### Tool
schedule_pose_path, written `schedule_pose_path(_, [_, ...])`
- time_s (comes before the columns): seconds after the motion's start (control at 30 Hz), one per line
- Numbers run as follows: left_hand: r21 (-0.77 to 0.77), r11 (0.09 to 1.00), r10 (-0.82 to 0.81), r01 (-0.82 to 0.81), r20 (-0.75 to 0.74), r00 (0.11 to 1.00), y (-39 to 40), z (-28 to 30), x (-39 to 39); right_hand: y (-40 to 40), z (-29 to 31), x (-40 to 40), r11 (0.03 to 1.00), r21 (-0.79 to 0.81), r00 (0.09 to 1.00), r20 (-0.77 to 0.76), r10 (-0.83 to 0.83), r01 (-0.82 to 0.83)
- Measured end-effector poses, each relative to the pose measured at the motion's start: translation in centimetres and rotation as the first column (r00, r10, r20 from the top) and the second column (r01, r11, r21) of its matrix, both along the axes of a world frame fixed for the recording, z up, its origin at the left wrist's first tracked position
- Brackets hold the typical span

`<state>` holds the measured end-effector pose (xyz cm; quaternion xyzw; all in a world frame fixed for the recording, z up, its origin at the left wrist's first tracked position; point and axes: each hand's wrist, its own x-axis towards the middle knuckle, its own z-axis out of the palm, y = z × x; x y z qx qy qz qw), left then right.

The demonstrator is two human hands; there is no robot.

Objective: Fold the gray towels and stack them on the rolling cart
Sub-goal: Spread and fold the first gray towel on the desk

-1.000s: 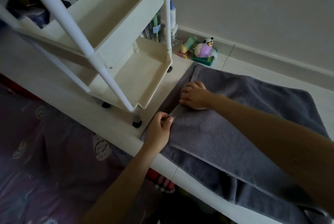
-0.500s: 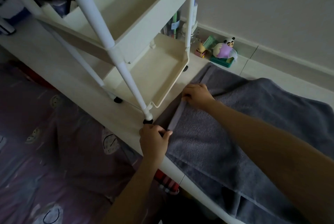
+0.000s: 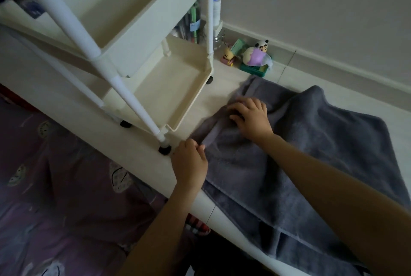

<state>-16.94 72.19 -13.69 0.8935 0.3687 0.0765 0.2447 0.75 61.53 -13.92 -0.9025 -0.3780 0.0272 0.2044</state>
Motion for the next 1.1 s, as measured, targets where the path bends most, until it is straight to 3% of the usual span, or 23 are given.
schedule_pose_path(0.1, [-0.059, 0.998, -0.015, 0.014, -0.012, 1.000, -0.3, -0.3, 0.0, -3.6, 0.0, -2.6, 0.994, 0.061, 0.996, -0.045, -0.083, 0.086])
schedule_pose_path(0.27, [-0.026, 0.993, -0.113, 0.112, -0.066, 0.991, -0.3, -0.5, -0.2, -10.6, -1.3, -6.3, 0.979, -0.040, 0.980, -0.011, -0.200, 0.200])
schedule_pose_path(0.4, [-0.051, 0.992, -0.118, 0.112, -0.125, 0.985, -0.2, -0.3, -0.3, -15.8, -2.0, -10.6, 0.908, -0.063, 0.910, -0.002, -0.414, 0.413])
schedule_pose_path(0.5, [-0.048, 0.991, -0.131, 0.124, -0.166, 0.977, -0.2, -0.2, -0.2, -19.1, -2.3, -14.3, 0.818, -0.233, 0.831, -0.063, -0.553, 0.526])
schedule_pose_path(0.67, [-0.097, 0.979, -0.194, 0.177, -0.216, 0.957, -1.6, -0.1, -0.5, -23.3, -2.0, -15.4, 0.670, -0.503, 0.770, -0.014, -0.638, 0.546])
schedule_pose_path(0.8, [-0.229, 0.959, -0.215, 0.168, -0.197, 0.957, -5.1, -0.2, -1.2, -25.4, -0.6, -12.8, 0.696, -0.511, 0.776, -0.087, -0.625, 0.504])
schedule_pose_path(0.9, [-0.318, 0.942, -0.167, 0.112, -0.153, 0.974, -7.3, -0.3, -1.6, -28.2, 0.4, -14.3, 0.708, -0.437, 0.775, -0.037, -0.631, 0.555])
schedule_pose_path(1.03, [-0.381, 0.924, -0.065, 0.034, -0.070, 0.995, -8.2, -0.1, -2.7, -32.1, 0.2, -18.8, 0.576, -0.430, 0.639, 0.003, -0.769, 0.695])
schedule_pose_path(1.1, [-0.380, 0.925, -0.031, 0.013, -0.040, 0.999, -8.5, 0.1, -3.0, -33.9, 0.2, -20.6, 0.566, -0.372, 0.593, -0.052, -0.804, 0.736])
